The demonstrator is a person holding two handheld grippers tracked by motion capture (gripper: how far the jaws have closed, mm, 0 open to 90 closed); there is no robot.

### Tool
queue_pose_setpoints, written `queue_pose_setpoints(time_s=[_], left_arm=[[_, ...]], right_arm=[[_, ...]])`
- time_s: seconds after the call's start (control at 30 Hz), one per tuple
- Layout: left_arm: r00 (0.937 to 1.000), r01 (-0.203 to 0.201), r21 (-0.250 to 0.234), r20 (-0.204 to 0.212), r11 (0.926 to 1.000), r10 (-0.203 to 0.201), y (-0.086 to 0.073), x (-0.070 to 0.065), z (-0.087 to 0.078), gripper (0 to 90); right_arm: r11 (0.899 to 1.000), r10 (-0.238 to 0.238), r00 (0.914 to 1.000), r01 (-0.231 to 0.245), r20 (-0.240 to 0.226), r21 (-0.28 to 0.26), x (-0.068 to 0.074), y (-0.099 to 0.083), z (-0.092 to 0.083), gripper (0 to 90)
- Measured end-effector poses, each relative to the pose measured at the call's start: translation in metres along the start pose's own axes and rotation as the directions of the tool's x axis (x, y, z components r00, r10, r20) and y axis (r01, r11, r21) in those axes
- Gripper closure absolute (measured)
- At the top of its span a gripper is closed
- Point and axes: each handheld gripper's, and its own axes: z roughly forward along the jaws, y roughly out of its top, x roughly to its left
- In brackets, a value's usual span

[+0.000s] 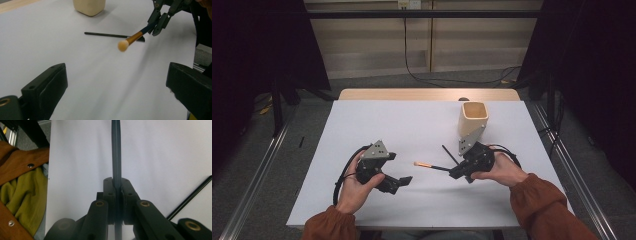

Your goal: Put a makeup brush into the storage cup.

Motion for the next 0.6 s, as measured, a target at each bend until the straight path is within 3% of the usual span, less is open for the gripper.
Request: queue_pose_setpoints(time_s=[0.13, 0.43, 0.6], left_arm=[[0.9998, -0.003, 0.0, 0.017, 1.0, 0.003, -0.001, -0.001, -0.002, 3.7], [1.0, -0.005, -0.012, 0.004, 0.9999, 0.005, -0.004, -0.004, -0.001, 3.7], [1.0, 0.001, -0.019, 0.002, 0.9998, -0.001, -0.004, -0.005, -0.001, 3.6]], right_arm=[[1.0, 0.013, 0.9999, -0.013, 0.0, -0.025, 0.002, -0.002, 0.0, 85.0], [0.992, 0.057, 0.9983, -0.056, 0.009, -0.113, 0.003, -0.011, 0.002, 85.0], [0.982, 0.083, 0.9966, -0.08, 0.008, -0.172, 0.004, -0.017, 0.002, 85.0]])
